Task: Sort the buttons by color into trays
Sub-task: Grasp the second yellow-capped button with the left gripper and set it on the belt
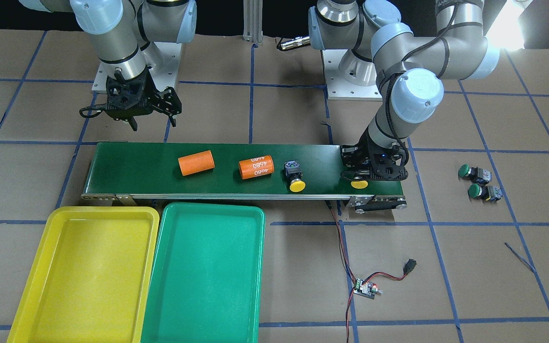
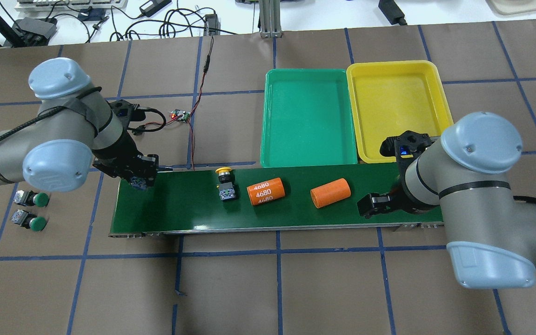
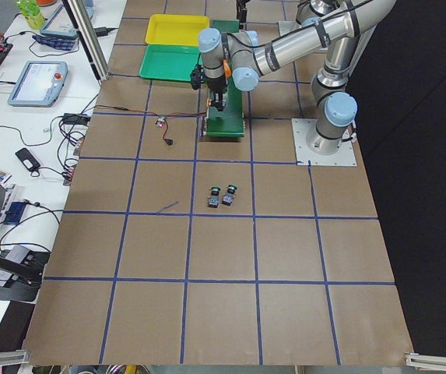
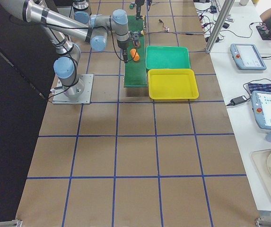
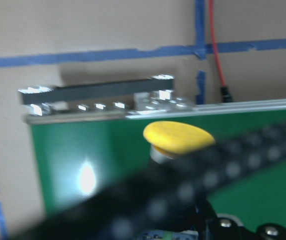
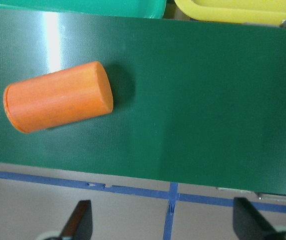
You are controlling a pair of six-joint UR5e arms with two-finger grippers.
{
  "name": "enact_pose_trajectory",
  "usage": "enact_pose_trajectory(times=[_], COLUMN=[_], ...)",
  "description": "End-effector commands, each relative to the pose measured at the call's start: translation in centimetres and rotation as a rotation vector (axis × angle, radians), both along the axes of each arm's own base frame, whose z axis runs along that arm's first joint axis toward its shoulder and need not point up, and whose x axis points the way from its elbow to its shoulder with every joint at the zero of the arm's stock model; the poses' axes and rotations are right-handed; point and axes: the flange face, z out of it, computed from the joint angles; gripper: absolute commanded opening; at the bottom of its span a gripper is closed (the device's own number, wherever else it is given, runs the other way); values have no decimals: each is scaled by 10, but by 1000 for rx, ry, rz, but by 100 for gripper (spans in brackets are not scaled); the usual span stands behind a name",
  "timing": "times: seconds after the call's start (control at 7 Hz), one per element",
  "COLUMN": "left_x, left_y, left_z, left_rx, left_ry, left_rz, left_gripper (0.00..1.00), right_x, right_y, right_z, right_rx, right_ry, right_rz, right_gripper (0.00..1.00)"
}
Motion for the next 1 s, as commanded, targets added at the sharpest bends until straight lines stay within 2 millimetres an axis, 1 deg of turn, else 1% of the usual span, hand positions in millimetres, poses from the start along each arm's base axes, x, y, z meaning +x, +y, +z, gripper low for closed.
enact_pose_trajectory(times=[0.0,0.14,0.29,0.43,0.57,0.71,0.86], left_x=[-17,-15,-11,15,65,113,164], left_y=[2,1,-5,-10,-21,-32,-37], left_z=[-11,-13,-2,15,26,34,35], left_rx=[13,18,-6,-29,-14,-19,-20], left_ry=[37,32,21,-32,-42,-30,-13], left_rz=[55,43,52,83,146,106,38], left_gripper=[57,100,100,100,100,100,100], right_x=[-3,-2,-5,-4,-5,-4,-5], right_y=[-1,-1,-6,-6,-10,-11,-14], right_z=[-1,-2,-3,-7,-6,-4,-2], right_rx=[0,3,-12,-15,-21,-27,-39], right_ry=[27,20,40,38,38,35,33], right_rz=[6,-7,-9,-12,-15,-24,-86], right_gripper=[100,100,100,100,100,100,100])
